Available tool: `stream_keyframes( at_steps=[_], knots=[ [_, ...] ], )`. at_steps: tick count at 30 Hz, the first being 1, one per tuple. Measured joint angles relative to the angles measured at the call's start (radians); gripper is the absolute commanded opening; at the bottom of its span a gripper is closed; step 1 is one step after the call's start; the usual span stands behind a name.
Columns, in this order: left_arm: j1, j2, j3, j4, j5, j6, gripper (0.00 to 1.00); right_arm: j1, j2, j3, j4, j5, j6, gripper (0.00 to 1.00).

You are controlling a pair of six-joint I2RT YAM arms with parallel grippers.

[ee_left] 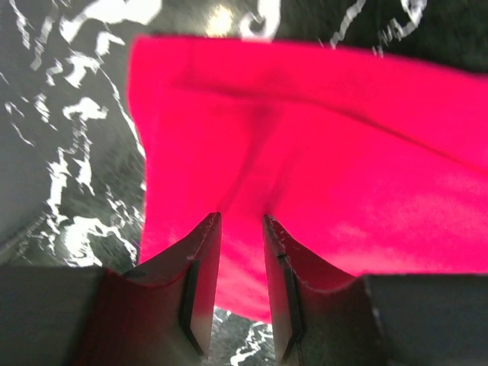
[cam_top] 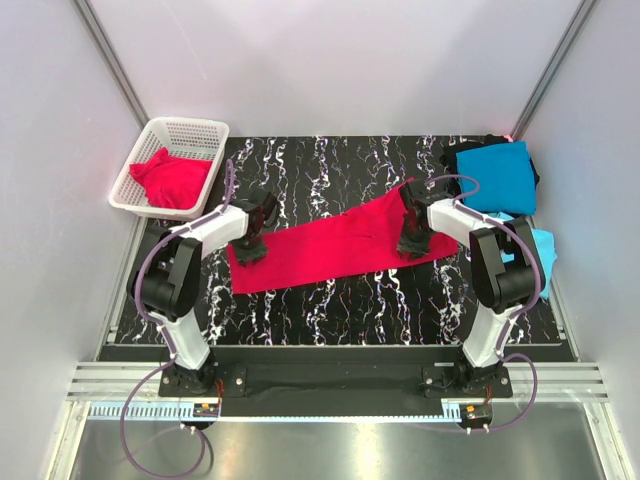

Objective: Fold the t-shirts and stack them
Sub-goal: Fold the tshirt

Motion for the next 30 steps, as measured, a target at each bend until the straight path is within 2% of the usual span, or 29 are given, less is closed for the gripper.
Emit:
stream_keyframes(
  at_steps=[16,20,26,30],
  knots=[
    [0.029,-0.021,0.039,0.015,0.03,0.053,0.33,0.003,0.012,0.089,-0.005,0.053,0.057,0.33],
    [0.03,-0.022,0.003,0.05,0.058,0.053,0.33,0.003,0.034,0.093,-0.009,0.074,0.075,0.3],
    [0.03,-0.032,-0.075,0.104,0.108,0.048,0.32,0.003,0.087,0.119,-0.028,0.09,0.102,0.32],
    [0.035,-0.045,-0.093,0.123,0.126,0.048,0.32,0.003,0.146,0.201,-0.082,0.101,0.101,0.34]
  ],
)
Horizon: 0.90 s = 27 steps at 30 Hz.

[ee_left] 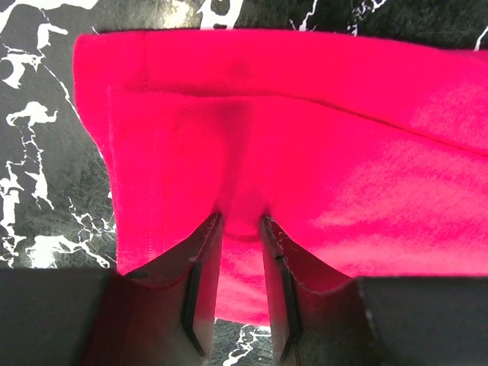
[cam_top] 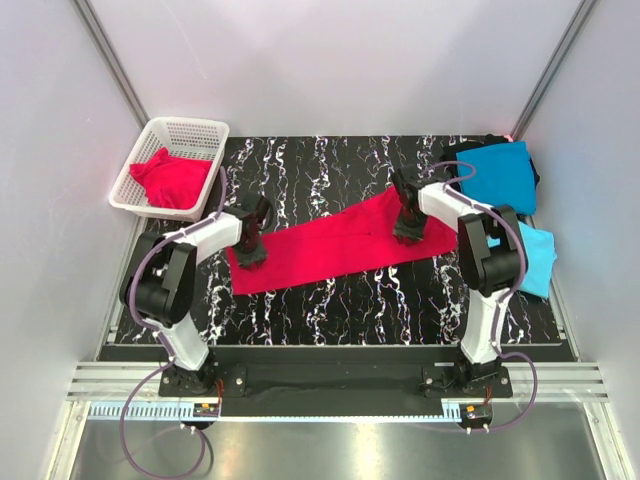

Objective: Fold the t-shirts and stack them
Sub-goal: Fold the tshirt

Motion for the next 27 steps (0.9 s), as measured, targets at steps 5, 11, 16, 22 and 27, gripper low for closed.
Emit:
stream_keyframes(
  at_steps=[5,11,16,22,27],
  knots=[
    [0.002,-0.048,-0.058,0.047,0.018,0.0,0.32,-0.001,0.141,0.211,-0.079,0.001,-0.025,0.36],
    [0.002,-0.138,-0.155,0.072,0.069,-0.002,0.32,-0.01,0.268,0.417,-0.143,-0.039,-0.064,0.37],
    [-0.027,-0.219,-0.232,0.06,0.115,-0.008,0.33,-0.02,0.346,0.552,-0.202,-0.069,-0.105,0.38],
    [-0.198,-0.269,-0.284,0.048,0.186,-0.008,0.33,-0.036,0.454,0.744,-0.267,-0.086,-0.158,0.39],
    [-0.31,-0.292,-0.311,0.064,0.236,-0.013,0.33,-0.047,0.515,0.858,-0.317,-0.11,-0.202,0.4]
  ],
)
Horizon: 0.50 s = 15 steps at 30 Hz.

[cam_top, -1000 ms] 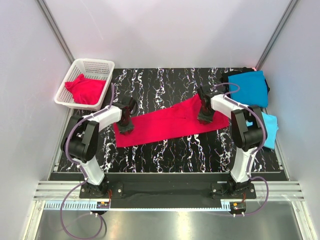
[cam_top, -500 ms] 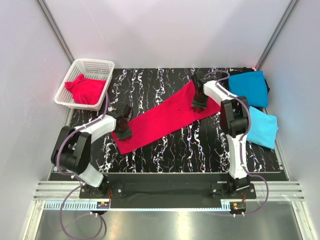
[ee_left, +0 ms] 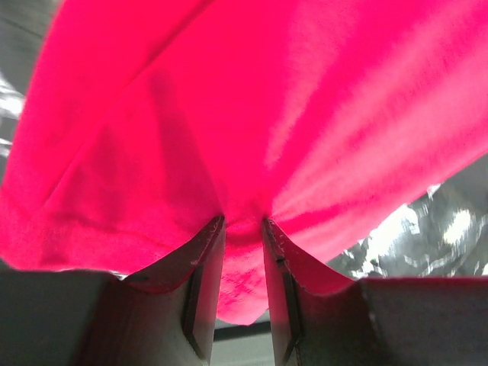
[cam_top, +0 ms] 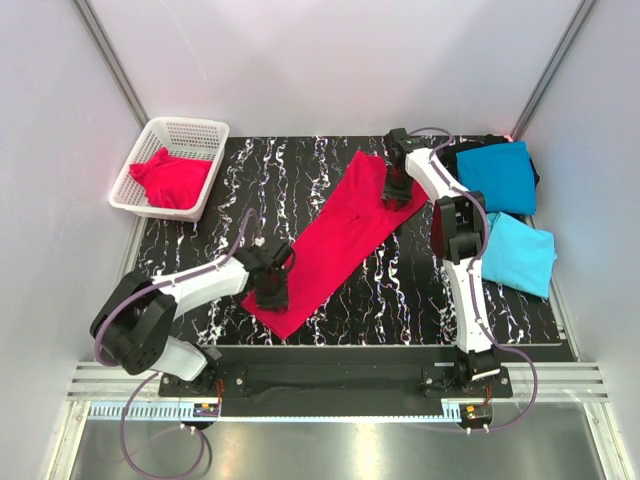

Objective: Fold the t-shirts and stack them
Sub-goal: Fold the tshirt

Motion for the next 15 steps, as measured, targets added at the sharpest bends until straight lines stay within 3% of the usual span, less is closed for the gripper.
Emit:
stream_keyframes(
  at_steps=[7,15],
  knots=[
    [-0.156,0.014,0.004,0.008,0.114,0.034,0.34,-0.003,0.073,0.137,-0.042,-0.054,-0.044,0.41],
    [-0.365,0.158,0.145,0.01,0.203,0.101,0.34,-0.006,0.123,0.227,-0.05,-0.111,-0.077,0.42]
  ],
)
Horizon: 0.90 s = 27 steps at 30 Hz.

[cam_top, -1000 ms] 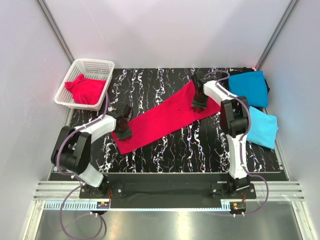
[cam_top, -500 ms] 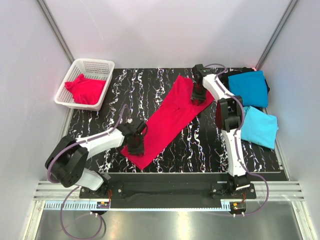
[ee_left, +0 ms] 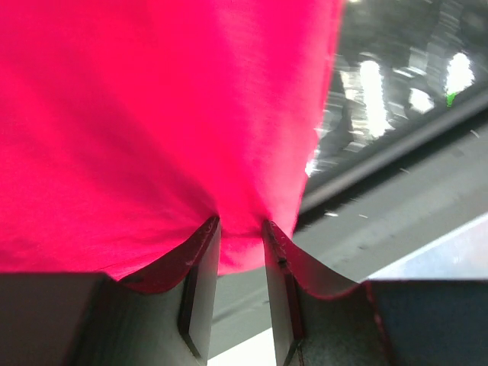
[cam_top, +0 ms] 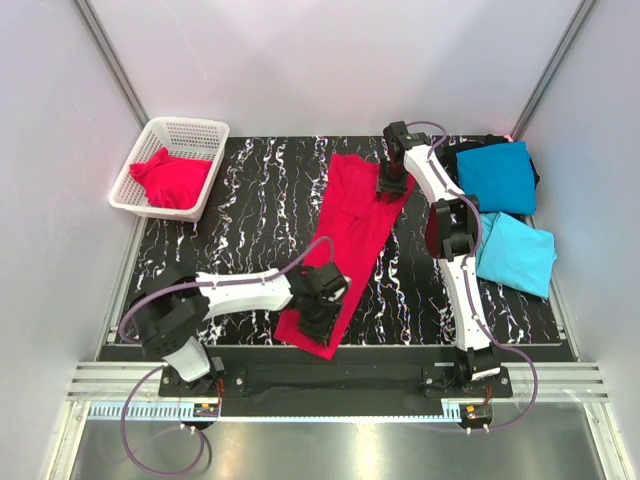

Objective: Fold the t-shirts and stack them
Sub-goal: Fold the tshirt

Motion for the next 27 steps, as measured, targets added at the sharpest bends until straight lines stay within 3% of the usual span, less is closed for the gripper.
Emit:
stream_keyframes(
  at_steps=[14,22,27],
  knots=[
    [-0.132,0.135,0.204,0.0,0.063,0.082,0.33,-0.001,0.029,0.051,0.002,-0.041,-0.038,0.41],
    [-0.129,-0.037,0.249,-0.013,-0.084,0.087,0.34,0.0,-0.003,0.026,0.042,0.056,-0.045,0.41],
    [-0.071,-0.156,0.285,-0.018,-0.209,0.076,0.36,0.003,-0.142,-0.074,0.063,0.124,-0.046,0.41]
  ],
)
